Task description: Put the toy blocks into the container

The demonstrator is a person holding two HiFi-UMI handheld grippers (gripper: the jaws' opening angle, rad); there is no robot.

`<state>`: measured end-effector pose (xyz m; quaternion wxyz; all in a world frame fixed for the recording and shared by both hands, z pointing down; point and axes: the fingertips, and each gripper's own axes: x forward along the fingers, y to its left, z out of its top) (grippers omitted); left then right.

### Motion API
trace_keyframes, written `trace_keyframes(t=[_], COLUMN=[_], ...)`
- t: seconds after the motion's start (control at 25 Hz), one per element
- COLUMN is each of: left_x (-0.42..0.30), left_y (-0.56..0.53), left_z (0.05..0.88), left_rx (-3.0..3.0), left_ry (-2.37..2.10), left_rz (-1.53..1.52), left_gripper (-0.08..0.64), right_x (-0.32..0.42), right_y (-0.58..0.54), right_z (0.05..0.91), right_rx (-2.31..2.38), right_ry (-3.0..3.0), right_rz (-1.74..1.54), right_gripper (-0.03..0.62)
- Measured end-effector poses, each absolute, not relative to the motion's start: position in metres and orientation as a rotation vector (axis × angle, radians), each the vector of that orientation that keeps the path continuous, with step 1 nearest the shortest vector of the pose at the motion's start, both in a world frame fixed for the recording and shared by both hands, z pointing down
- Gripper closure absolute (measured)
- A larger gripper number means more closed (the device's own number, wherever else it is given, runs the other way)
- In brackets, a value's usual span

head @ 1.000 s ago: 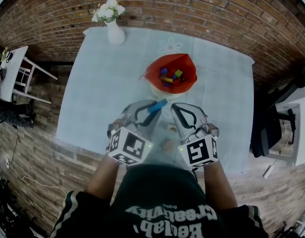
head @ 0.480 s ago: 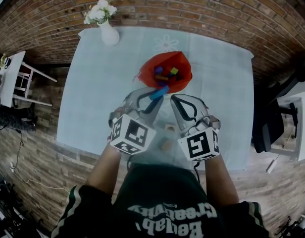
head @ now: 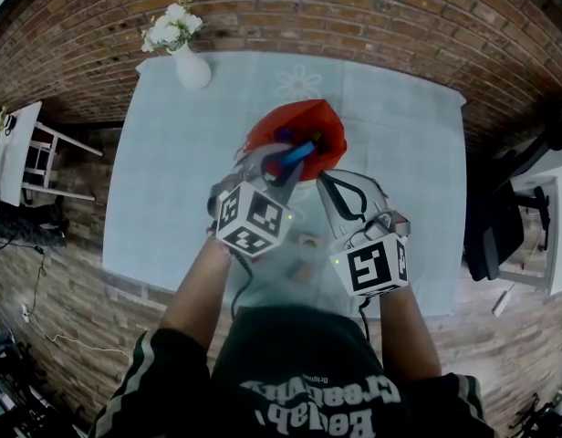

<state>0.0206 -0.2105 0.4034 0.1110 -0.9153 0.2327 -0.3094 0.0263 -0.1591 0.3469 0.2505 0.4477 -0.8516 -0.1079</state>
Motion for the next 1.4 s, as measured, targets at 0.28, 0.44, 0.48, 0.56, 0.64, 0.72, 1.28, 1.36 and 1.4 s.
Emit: trace_keyframes(t=[0.28, 0.44, 0.48, 0.56, 0.64, 0.72, 1.28, 1.36, 1.4], left_x=[0.027, 0.027, 0.027, 0.027, 0.026, 0.026, 0.021, 0.019, 0.019], left_y=[-0.225, -0.232, -0.233, -0.232, -0.231, -0.23, -0.215, -0.214, -0.213], left_z=[0.413, 0.414, 0.415, 0.418, 0.42, 0.421, 0.421, 0.413, 0.41], left_rx=[-2.676, -2.644, -2.635, -2.62, -2.621, -2.627, -2.652, -2.635, -2.63], left_ry=[0.707, 0.729, 0.725, 0.709, 0.694, 0.684, 0.626, 0.664, 0.676], left_rz=[-0.935, -0.934, -0.942, -0.967, -0.987, -0.993, -0.99, -0.944, -0.927], left_gripper=[0.486, 0.485, 0.485, 0.462, 0.338, 0.33, 0.348, 0.53, 0.555], right_x=[0.032, 0.03, 0.03, 0.03, 0.029, 0.028, 0.019, 0.02, 0.021], right_y=[-0.166, -0.168, -0.168, -0.168, -0.168, -0.168, -0.156, -0.153, -0.152], right_z=[0.35, 0.354, 0.355, 0.354, 0.355, 0.355, 0.354, 0.353, 0.352], right_rx=[1.239, 1.23, 1.229, 1.229, 1.229, 1.228, 1.247, 1.26, 1.268], right_ry=[-2.315, -2.31, -2.311, -2.312, -2.312, -2.312, -2.294, -2.293, -2.294], right_rz=[-0.268, -0.265, -0.264, -0.265, -0.262, -0.26, -0.263, -0.256, -0.253], right_gripper=[0.586, 0.586, 0.586, 0.586, 0.586, 0.586, 0.586, 0.586, 0.586])
